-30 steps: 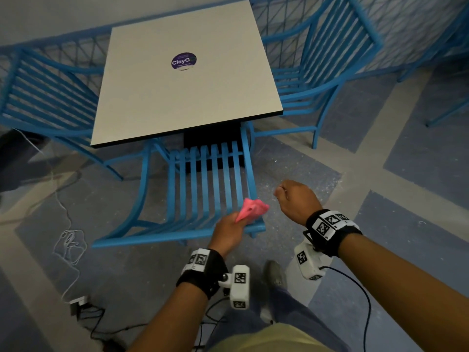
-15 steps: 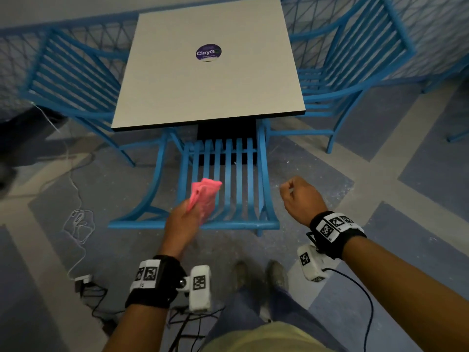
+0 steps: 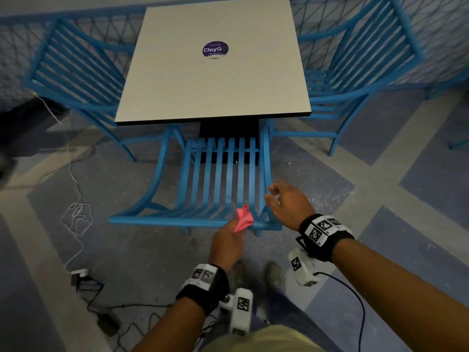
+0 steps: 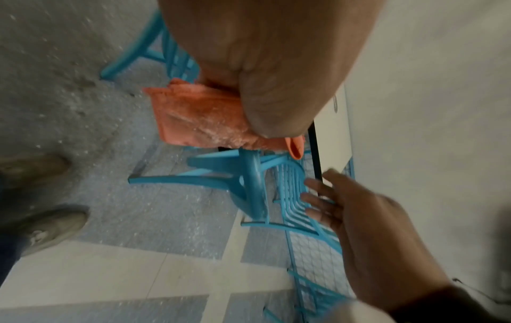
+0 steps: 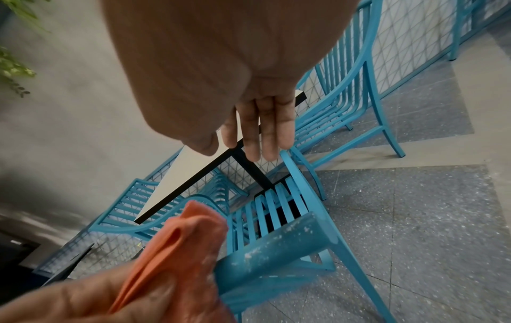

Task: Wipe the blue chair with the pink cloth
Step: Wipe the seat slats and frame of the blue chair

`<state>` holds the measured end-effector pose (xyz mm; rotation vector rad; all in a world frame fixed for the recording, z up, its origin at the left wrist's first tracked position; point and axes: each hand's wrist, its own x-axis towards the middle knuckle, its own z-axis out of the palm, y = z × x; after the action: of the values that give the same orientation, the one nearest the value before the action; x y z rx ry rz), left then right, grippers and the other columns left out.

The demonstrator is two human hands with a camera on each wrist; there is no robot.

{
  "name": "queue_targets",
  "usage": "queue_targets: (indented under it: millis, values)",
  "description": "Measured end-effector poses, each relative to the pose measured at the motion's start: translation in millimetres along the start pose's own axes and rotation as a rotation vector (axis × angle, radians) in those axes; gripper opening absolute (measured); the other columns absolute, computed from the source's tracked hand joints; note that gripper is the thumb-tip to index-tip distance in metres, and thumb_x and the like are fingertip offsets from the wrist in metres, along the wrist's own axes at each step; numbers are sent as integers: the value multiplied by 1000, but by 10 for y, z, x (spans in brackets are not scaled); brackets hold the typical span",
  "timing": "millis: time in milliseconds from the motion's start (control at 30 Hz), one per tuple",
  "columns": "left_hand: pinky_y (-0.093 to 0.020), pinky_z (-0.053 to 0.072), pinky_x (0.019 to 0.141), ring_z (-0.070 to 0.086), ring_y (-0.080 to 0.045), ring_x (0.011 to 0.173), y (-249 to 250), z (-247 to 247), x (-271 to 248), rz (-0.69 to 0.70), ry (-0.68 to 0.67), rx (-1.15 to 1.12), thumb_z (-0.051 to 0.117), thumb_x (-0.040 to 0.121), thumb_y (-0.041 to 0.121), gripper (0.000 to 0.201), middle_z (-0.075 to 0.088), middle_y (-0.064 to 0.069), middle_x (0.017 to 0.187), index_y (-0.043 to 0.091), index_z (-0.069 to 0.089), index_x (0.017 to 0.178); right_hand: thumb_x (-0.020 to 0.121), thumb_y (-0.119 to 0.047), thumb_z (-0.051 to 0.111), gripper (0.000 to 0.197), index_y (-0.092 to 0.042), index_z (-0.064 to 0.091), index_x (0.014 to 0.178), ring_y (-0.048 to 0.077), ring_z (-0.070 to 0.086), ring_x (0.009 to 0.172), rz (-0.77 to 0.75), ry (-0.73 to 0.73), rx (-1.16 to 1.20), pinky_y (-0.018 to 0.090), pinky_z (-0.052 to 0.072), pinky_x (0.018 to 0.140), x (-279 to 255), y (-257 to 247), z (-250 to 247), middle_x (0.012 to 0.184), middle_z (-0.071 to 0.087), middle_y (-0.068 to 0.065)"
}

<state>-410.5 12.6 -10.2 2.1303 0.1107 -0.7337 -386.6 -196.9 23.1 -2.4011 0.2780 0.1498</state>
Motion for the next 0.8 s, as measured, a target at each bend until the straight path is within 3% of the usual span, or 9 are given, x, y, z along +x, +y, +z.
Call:
queue_targets:
  millis: [100,167,233,333,500,566,666,733,800]
  values:
    - [-37,56,82,71,-25,88,196,203,13,-22,-101,-21,53,109,33,26,71,0,90,23,76,110,97,-35,54,28,-15,58,117,16,64,96,-9,5,5,30,49,83,-30,10,9,114,68,2]
    - [-47,60,93,73,-27,94,299,221,-14,-48,-200,-21,52,107,35,28,76,-6,99,20,75,112,97,-37,53,29,-16,59,117,14,63,94,-5,9,6,29,48,80,-35,18,4,113,68,1]
    - [-47,59,94,74,-25,101,381,116,-79,-67,-227,-50,53,107,42,32,78,-7,111,21,74,119,98,-38,52,30,-16,59,118,11,61,91,0,19,0,28,47,78,-19,29,-18,112,68,0]
    - [-31,57,78,74,-13,95,409,-260,-194,-69,-137,-78,44,107,58,44,79,-1,108,26,74,115,98,-36,53,31,-15,59,120,11,61,91,1,26,-9,27,45,77,18,50,-65,113,69,0]
    - [-38,58,77,74,-19,90,210,-1116,-353,-145,73,-19,47,101,68,45,76,1,94,32,73,101,97,-34,55,29,-17,58,120,14,63,94,1,20,-6,28,46,78,49,53,-66,114,67,0]
    - [-38,54,81,68,-12,81,144,-1281,-394,-165,149,47,43,96,78,50,71,10,86,37,71,93,96,-34,56,27,-18,58,119,12,60,91,-7,10,-3,28,47,78,43,29,-38,113,67,-1]
    - [-40,58,84,74,-21,89,77,-1157,-358,-194,140,-34,41,92,84,62,79,-2,99,36,78,105,95,-33,58,28,-17,58,119,10,58,91,-32,-21,-14,26,45,79,21,-12,4,114,67,-2]
    - [-47,64,82,76,-24,84,18,-914,-257,-202,110,-121,45,97,76,54,80,-12,95,34,78,101,96,-33,58,29,-17,58,121,8,56,92,-38,-41,-24,25,43,79,-4,-20,4,115,66,-2]
    - [-53,63,87,77,-25,86,22,-669,-156,-135,80,-89,43,102,67,45,79,-13,94,35,75,102,96,-33,57,30,-18,58,121,8,56,93,-31,-48,-33,25,42,79,-23,8,-17,117,66,-2]
